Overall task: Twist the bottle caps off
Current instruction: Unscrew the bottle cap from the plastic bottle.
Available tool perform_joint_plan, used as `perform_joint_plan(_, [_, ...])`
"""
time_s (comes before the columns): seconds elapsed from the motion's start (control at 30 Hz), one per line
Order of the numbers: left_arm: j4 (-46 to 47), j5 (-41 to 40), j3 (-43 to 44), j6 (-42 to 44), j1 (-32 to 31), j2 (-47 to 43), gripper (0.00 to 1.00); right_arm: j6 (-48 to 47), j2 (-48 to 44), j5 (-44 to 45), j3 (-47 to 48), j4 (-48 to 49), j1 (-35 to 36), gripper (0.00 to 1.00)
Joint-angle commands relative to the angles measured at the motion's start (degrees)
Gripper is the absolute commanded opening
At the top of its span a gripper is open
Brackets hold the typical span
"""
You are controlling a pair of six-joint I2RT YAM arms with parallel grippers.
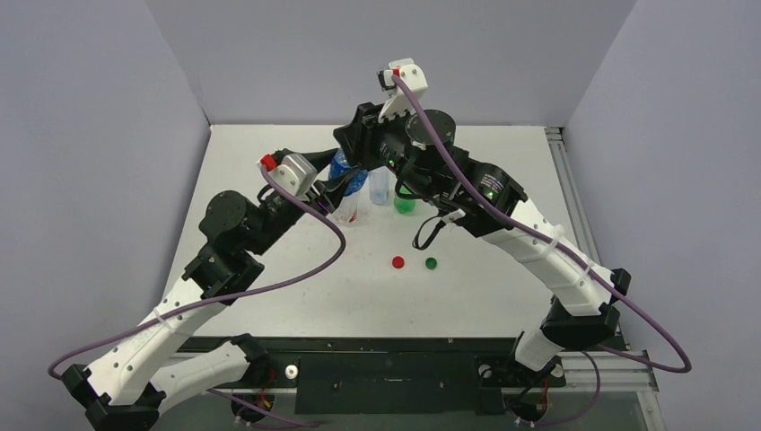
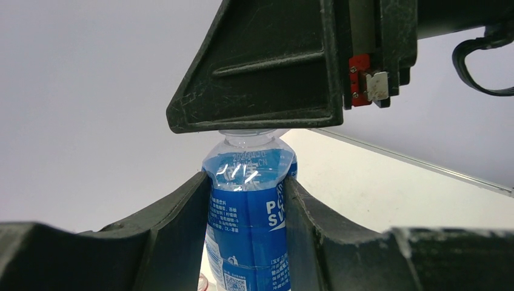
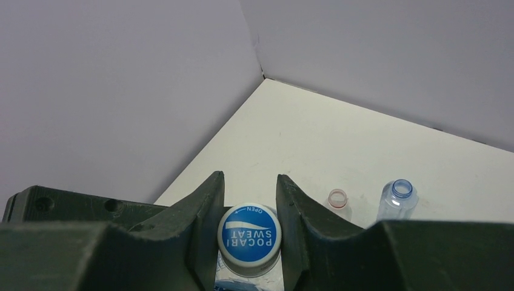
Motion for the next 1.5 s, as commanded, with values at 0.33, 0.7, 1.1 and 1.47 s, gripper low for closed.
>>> perform_joint_plan(0.33, [-2.6, 30.2, 8.8, -19.8, 1.3, 0.5, 0.0, -8.0, -12.6, -43.2, -9.0, 10.5, -2.6, 0.0])
perform_joint_plan(0.7, [-2.2, 42.0, 14.3, -29.8, 1.5, 3.3, 0.0, 11.9, -17.2, -75.5, -20.6, 40.5, -7.6, 0.0])
perform_joint_plan(1.1, [-4.1, 23.3, 8.6, -10.3, 1.9, 1.0, 0.0, -10.9, -14.5, -23.7, -3.5, 0.6, -4.9, 0.7])
perform_joint_plan(1.47, [1.3, 16.1, 4.8, -5.8, 1.8, -1.8, 0.0, -11.5, -18.6, -8.7, -12.9, 1.7, -1.0, 0.82])
